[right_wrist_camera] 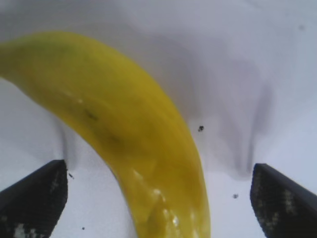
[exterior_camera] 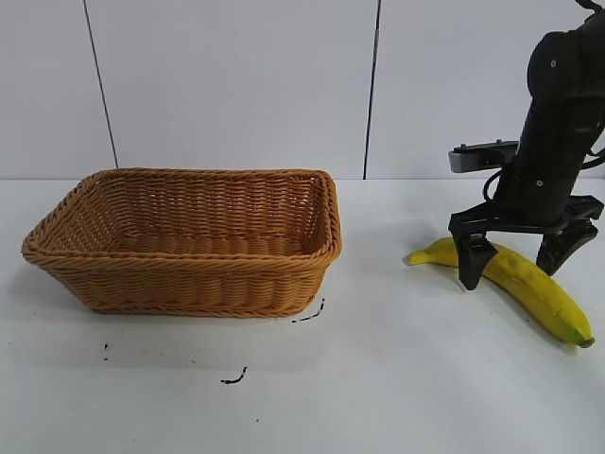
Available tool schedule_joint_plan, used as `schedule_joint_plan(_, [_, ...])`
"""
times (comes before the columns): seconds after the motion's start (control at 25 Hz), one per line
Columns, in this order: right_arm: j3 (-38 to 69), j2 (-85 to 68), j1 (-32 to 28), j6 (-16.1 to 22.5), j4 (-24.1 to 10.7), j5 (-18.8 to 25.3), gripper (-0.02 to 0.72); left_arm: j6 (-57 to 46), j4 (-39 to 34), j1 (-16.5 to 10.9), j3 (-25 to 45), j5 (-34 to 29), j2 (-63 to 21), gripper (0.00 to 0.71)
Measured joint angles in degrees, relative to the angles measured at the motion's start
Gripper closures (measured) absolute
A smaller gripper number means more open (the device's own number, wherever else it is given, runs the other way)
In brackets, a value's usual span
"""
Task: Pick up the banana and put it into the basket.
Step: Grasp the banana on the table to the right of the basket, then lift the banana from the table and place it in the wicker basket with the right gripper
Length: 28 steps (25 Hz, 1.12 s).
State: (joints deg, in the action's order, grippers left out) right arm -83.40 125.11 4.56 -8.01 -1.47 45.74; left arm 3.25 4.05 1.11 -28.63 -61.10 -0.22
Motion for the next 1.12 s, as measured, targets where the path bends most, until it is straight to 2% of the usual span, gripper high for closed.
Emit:
schedule_joint_plan(0.04, [0.0,0.0,0.0,0.52,0.0,0.14,0.173,0.0,0.0,0.0,0.0,0.0,0.0,0.017])
schedule_joint_plan(0.12, [0.0,0.0,0.0,1.2,-0.07,0.64,0.365,0.0,0.0,0.0,0.0,0.0,0.0,0.017])
schedule_joint_plan(0.16, [0.0,0.0,0.0,1.54,0.04,0.91,0.426,0.0,0.0,0.0,0.0,0.0,0.0,0.017])
schedule_joint_plan(0.36, [-0.16,0.0,0.0,1.46,-0.2,1.71,0.413,0.0,0.0,0.0,0.0,0.0,0.0,0.017])
schedule_joint_plan(0.52, [-2.07,-0.95,0.0,1.46,-0.2,5.73,0.413,0.0,0.0,0.0,0.0,0.0,0.0,0.017])
schedule_joint_plan(0.88, [-17.55,-7.23,0.5,1.33,0.06,22.63,0.413,0.0,0.0,0.0,0.0,0.0,0.0,0.017])
schedule_joint_plan(1.12, [-25.38,-7.48,3.71,0.73,0.51,23.6,0.413,0.0,0.0,0.0,0.0,0.0,0.0,0.017])
